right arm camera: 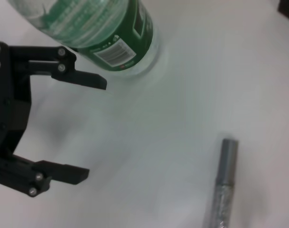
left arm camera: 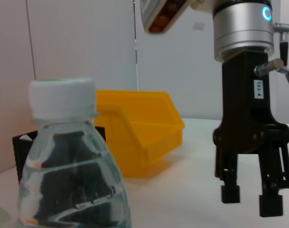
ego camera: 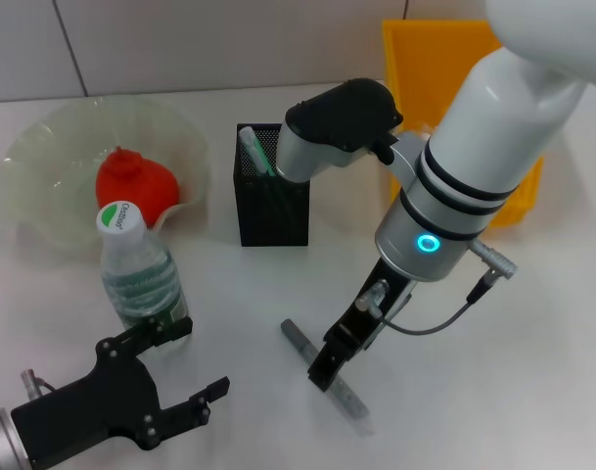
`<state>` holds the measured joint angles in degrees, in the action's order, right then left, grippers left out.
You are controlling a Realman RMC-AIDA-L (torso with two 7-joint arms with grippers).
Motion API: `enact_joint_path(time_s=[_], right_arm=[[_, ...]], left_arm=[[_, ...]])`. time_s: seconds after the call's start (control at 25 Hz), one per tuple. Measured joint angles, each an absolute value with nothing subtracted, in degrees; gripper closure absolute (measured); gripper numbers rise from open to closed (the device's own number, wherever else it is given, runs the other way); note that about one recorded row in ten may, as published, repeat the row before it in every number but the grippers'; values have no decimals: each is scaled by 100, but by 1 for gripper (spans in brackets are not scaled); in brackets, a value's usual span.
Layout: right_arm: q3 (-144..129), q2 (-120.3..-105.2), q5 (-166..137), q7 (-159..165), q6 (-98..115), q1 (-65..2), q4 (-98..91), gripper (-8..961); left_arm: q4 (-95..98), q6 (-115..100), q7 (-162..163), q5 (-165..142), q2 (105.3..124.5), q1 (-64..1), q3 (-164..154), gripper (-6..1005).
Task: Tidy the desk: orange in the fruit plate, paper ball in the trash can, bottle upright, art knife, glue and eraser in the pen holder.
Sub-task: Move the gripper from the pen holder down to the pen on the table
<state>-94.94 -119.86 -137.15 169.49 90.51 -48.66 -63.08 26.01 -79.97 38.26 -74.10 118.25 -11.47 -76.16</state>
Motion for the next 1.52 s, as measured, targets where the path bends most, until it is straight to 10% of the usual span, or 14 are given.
enact_joint_path(time_s=[1.52], right_arm=[[-10461,-11997,-13775,16952,8590,-5599,-5631,170]], left_arm=[[2654,-8228,3729,-7427,11780,-1108,-7641,214]])
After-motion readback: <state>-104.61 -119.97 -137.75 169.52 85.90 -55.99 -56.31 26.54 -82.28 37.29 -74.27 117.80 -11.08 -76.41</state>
